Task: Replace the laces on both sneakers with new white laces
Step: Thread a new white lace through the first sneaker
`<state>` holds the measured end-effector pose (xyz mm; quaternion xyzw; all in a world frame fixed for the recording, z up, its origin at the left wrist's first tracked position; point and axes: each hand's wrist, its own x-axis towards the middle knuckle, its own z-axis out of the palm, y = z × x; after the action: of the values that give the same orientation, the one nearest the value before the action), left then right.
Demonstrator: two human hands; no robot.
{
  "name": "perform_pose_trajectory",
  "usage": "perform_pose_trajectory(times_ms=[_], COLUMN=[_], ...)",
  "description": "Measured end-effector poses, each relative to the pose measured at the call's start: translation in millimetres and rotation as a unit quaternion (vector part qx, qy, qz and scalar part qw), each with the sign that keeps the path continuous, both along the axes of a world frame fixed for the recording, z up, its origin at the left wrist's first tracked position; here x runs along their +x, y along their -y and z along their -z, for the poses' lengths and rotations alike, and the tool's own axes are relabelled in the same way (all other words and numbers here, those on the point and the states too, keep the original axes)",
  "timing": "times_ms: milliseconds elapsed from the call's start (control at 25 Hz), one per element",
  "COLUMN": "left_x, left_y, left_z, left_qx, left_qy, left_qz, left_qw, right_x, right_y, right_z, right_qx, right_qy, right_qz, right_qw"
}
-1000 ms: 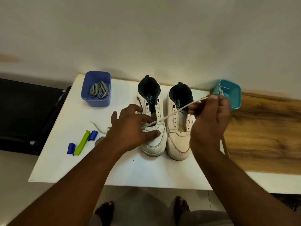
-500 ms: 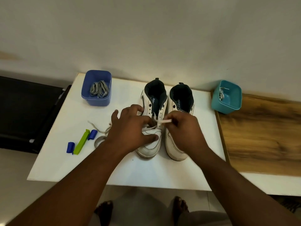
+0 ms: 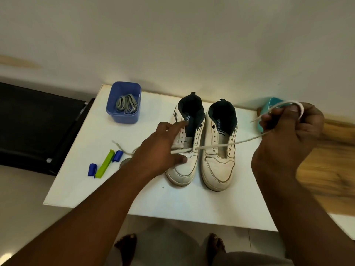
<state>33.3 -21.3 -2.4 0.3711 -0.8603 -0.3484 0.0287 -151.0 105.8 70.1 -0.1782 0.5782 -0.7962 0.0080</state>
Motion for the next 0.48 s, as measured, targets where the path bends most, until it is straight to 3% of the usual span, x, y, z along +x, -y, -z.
perform_pose_trajectory(times_ms=[120,200,240,280,360,400,480], left_x=[8,13,15,16,16,16,15], left_y=[10,11,11,11,11,12,14], left_z=[-3,-1,1,2,3,2,2], left_qx=[0.045,0.059,0.058,0.053,0.037,0.032,0.044], left_qy=[0.022,0.058,0.075,0.086,0.081,0.070,0.046], left_qz=[-0.022,-0.003,-0.001,-0.004,-0.014,-0.016,-0.022], left_qw=[0.999,0.997,0.995,0.995,0.996,0.997,0.998], right_x=[1,6,8,14,32,39,47], right_y=[-1,-1,-1,-2,-2,0,3], right_z=[8,21,29,36,49,56,65], right_qx=[0.108,0.262,0.387,0.505,0.615,0.632,0.646], right_qy=[-0.023,-0.064,-0.120,-0.198,-0.351,-0.385,-0.401], right_qz=[0.037,-0.022,-0.062,-0.082,-0.087,-0.101,-0.130], right_qw=[0.993,0.963,0.912,0.836,0.701,0.665,0.637])
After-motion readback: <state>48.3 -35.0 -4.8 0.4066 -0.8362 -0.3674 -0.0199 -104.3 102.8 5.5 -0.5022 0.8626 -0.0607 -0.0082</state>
